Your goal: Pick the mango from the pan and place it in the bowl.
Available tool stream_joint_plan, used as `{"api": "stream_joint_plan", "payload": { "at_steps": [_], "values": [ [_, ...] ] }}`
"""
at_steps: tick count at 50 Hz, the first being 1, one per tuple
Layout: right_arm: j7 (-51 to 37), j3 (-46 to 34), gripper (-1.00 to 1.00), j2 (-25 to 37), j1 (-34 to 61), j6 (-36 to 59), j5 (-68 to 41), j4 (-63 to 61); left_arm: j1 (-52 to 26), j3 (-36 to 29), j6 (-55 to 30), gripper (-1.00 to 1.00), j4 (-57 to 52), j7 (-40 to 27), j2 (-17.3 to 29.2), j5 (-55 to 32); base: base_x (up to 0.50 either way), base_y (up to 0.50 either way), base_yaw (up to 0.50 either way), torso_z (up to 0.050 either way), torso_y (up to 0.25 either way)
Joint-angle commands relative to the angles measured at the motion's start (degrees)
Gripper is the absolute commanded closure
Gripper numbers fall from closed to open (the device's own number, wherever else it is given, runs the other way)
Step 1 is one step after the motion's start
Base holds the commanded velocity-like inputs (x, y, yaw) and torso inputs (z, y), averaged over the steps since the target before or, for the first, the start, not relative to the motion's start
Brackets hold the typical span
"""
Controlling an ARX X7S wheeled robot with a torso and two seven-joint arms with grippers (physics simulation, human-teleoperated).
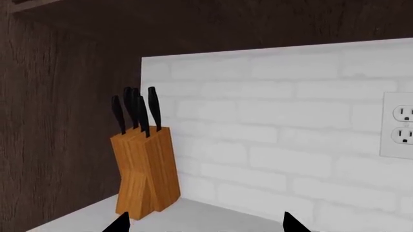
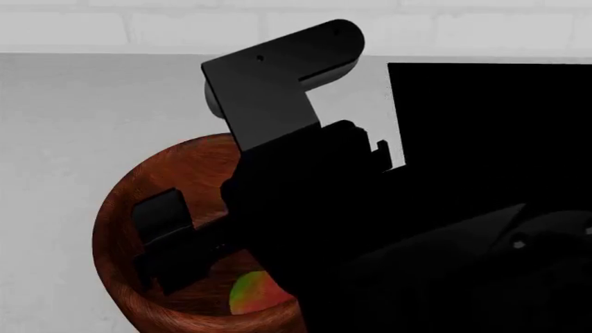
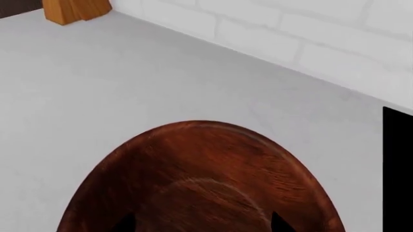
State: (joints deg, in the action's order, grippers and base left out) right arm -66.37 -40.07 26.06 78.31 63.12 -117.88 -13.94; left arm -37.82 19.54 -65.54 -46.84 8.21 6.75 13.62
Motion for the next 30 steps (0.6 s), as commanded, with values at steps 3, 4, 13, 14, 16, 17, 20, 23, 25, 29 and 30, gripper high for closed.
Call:
{"api": "stream_joint_plan", "payload": {
  "at_steps": [3, 4, 13, 14, 16, 17, 20, 23, 25, 29, 30],
  "values": [
    [1.67, 1.61, -1.0, -0.81, 0.82, -0.99, 0.85, 0.28, 0.01, 1.02, -0.53, -1.0, -0.18, 0.72, -0.94, 0.74, 0.0, 0.0, 0.0, 0.0, 0.0],
    [1.65, 1.7, -1.0, -0.75, 1.02, -1.01, 0.91, 0.11, -0.08, 1.01, -0.83, -1.0, -0.41, 0.73, -0.85, 0.75, 0.0, 0.0, 0.0, 0.0, 0.0],
    [0.14, 3.31, -1.0, 0.4, 3.87, -2.09, -0.8, -1.37, -0.15, 0.56, -1.6, -1.0, -1.24, 0.56, -0.72, 0.42, 0.0, 0.0, 0.0, 0.0, 0.0],
    [-0.09, 3.48, -1.0, 0.56, 4.19, -2.26, -1.1, -1.51, -0.09, 0.6, -1.66, -1.0, -1.38, 0.55, -0.72, 0.39, 0.0, 0.0, 0.0, 0.0, 0.0],
    [-1.0, 4.06, -1.0, 1.01, 5.48, -2.64, -2.0, -2.27, -0.63, 0.46, -2.86, -1.0, -2.24, 0.69, -0.35, 0.46, 0.0, 0.0, 0.0, 0.0, 0.0],
    [-1.48, 4.37, -1.0, 1.21, 6.16, -2.89, -2.55, -2.61, -0.78, 0.46, -3.21, -1.0, -2.49, 0.74, -0.23, 0.45, 0.0, 0.0, 0.0, 0.0, 0.0],
    [-3.05, 5.24, -1.0, 1.9, 8.4, -3.61, -4.37, -3.77, -0.84, 0.58, -3.6, -1.0, -2.92, 0.8, -0.12, 0.35, 0.0, 0.0, 0.0, 0.0, 0.0],
    [-4.94, 6.12, -1.0, 2.95, 10.37, -4.49, -6.17, -5.25, -1.04, 0.59, -4.64, -1.0, -3.94, 0.99, 0.14, 0.34, 0.0, 0.0, 0.0, 0.0, 0.0],
    [-6.69, 6.59, -1.0, 3.84, 11.26, -5.21, -7.19, -6.86, -1.33, 0.5, -5.87, -1.0, -5.04, 1.15, 0.39, 0.43, 0.0, 0.0, 0.0, 0.0, 0.0],
    [-8.52, 7.7, -1.0, 5.17, 12.51, -6.38, -8.88, -9.39, -2.07, -0.23, -7.68, -1.0, -6.32, 1.2, 0.89, 0.62, 0.0, 0.0, 0.0, 0.0, 0.0],
    [-8.92, 8.13, -1.0, 5.66, 12.89, -6.71, -9.39, -9.98, -2.25, -0.45, -8.3, -1.0, -6.82, 1.26, 1.08, 0.69, 0.0, 0.0, 0.0, 0.0, 0.0]
  ]
}}
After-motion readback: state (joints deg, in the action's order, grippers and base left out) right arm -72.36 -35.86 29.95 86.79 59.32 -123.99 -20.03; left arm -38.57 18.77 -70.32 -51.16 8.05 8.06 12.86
